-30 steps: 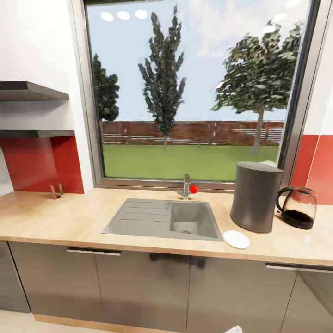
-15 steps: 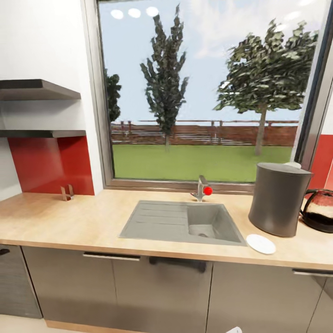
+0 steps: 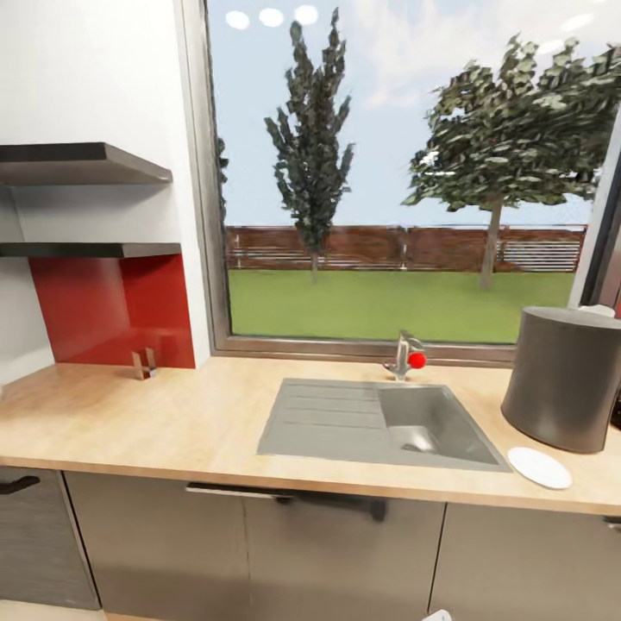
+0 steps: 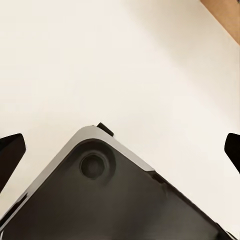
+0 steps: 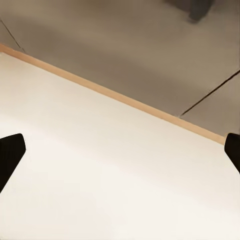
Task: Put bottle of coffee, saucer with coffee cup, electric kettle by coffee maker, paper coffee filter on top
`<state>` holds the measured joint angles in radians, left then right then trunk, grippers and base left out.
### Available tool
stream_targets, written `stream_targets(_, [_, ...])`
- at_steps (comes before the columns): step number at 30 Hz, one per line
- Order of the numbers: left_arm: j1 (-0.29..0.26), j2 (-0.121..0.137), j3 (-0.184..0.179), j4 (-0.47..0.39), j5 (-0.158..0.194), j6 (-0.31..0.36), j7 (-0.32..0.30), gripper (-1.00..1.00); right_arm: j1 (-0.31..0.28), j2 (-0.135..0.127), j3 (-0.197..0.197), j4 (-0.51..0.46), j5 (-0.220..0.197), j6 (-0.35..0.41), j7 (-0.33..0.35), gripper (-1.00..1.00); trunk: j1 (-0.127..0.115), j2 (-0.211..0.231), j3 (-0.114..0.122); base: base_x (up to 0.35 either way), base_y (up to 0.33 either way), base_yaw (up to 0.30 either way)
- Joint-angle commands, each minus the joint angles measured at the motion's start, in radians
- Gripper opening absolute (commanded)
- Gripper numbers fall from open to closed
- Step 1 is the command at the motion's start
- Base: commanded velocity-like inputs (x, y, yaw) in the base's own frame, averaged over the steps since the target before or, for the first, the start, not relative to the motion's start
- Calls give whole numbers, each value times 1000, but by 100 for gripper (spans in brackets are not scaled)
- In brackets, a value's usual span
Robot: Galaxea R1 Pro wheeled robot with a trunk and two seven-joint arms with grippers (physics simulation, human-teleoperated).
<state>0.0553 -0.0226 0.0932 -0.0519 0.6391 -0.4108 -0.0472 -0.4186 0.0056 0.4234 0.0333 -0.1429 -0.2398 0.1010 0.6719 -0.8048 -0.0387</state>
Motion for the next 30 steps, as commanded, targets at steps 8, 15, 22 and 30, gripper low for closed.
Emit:
stream_targets(8, [1, 0, 8, -2, 1, 0, -5, 100, -2, 1, 6, 4, -11, -6, 5, 100, 0, -1, -1, 48, 338, 0])
stream_targets(15, [1, 0, 8, -2, 1, 0, -5, 100, 0, 1, 6, 4, -11, -6, 5, 100, 0, -1, -1, 3, 338, 0])
stream_targets(22, [1, 0, 8, -2, 1, 0, -5, 100, 3, 1, 6, 4, -11, -6, 5, 100, 0, -1, -1, 0, 338, 0])
stream_targets(30, [1, 0, 8, -2, 1, -2, -5, 100, 4, 1, 6, 4, -11, -7, 5, 100, 0, -1, -1, 0, 341, 0])
